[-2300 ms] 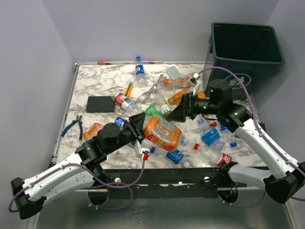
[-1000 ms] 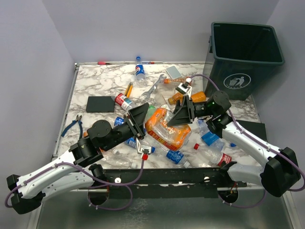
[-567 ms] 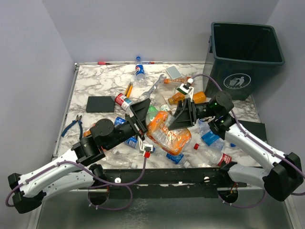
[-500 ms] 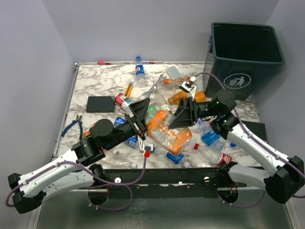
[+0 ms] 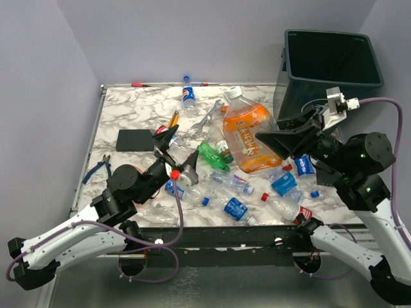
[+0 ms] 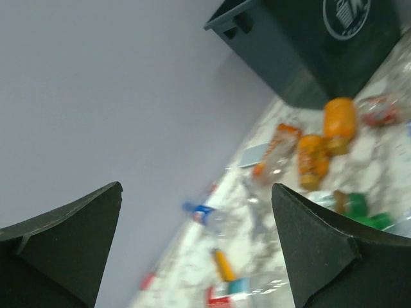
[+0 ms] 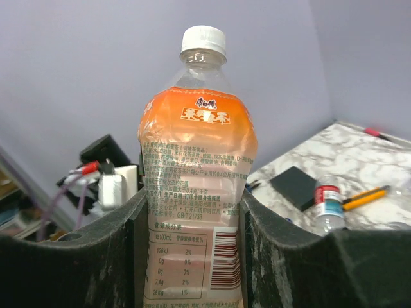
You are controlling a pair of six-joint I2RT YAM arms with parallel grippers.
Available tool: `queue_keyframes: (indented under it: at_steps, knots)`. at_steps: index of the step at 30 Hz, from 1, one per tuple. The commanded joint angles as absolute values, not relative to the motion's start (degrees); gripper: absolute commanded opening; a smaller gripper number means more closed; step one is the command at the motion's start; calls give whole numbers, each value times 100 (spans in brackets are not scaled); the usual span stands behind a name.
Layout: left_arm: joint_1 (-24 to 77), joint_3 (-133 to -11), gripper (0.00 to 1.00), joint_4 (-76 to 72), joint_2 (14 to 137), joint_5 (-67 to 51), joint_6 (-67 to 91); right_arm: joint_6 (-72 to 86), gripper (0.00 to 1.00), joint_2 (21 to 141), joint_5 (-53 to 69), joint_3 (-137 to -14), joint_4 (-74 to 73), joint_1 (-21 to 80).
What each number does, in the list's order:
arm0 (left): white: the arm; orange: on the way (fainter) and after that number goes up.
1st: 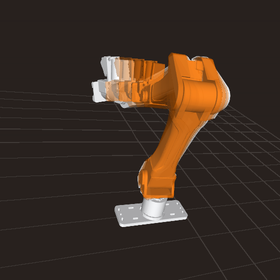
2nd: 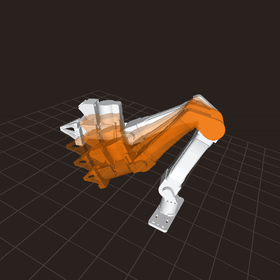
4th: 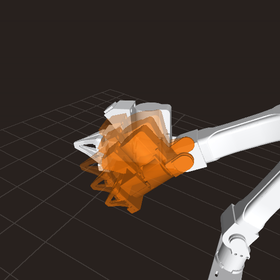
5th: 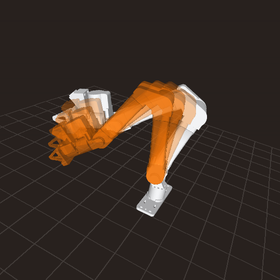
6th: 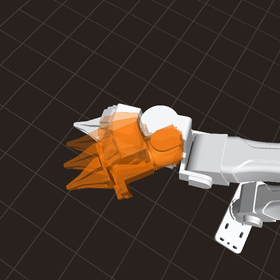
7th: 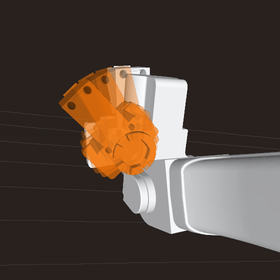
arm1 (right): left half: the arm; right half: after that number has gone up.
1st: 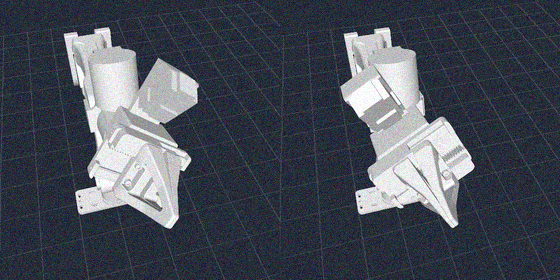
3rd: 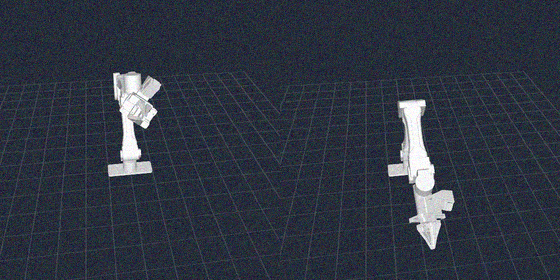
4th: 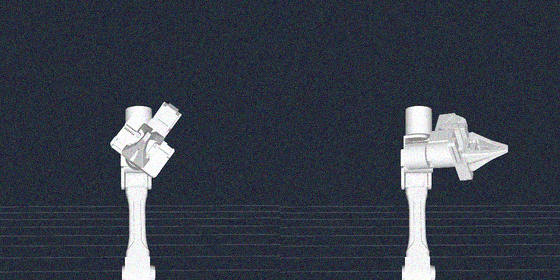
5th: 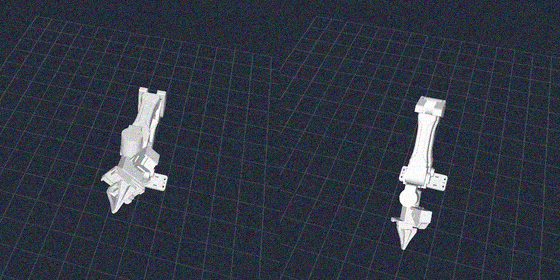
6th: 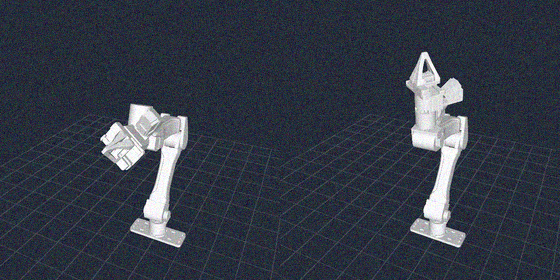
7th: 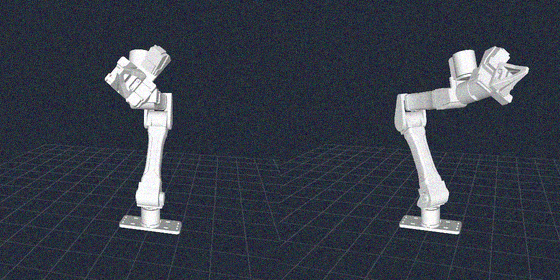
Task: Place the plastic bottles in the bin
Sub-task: Place the plastic bottle in the trash bin.
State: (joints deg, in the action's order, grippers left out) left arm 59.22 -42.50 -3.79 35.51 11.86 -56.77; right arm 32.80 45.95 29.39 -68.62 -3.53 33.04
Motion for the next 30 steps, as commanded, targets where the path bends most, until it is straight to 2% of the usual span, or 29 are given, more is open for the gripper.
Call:
queue_keyframes:
  at_steps: [1, 4, 7, 11, 14, 25, 30]
  knots:
    - [5916, -4698, 99, -827, 3970, 1688, -1055, 2649, 32, 4537, 1849, -6384, -315, 3304]
    - [5915, -4606, 99, -1770, 4083, 987, 1053, 2779, 32, 4370, 1746, -5915, 331, 3304]
    - [5909, -4700, 99, -2436, 4563, -140, 2356, 3050, 32, 4337, 1904, -5579, 796, 3305]
    - [5837, -5339, 99, -2058, 5286, -1012, 3082, 3321, 32, 4321, 2058, -5479, 996, 3304]
    - [5638, -5179, 99, -2766, 5413, -1646, 3725, 3482, 32, 4241, 2126, -5351, 1144, 3305]
    - [5388, -4944, 99, -3622, 6063, -2297, 4658, 4347, 32, 4140, 2609, -4730, 2522, 3301]
    - [5358, -4666, 99, -3630, 5956, -1925, 4572, 4451, 32, 3996, 2549, -4627, 2782, 3303]
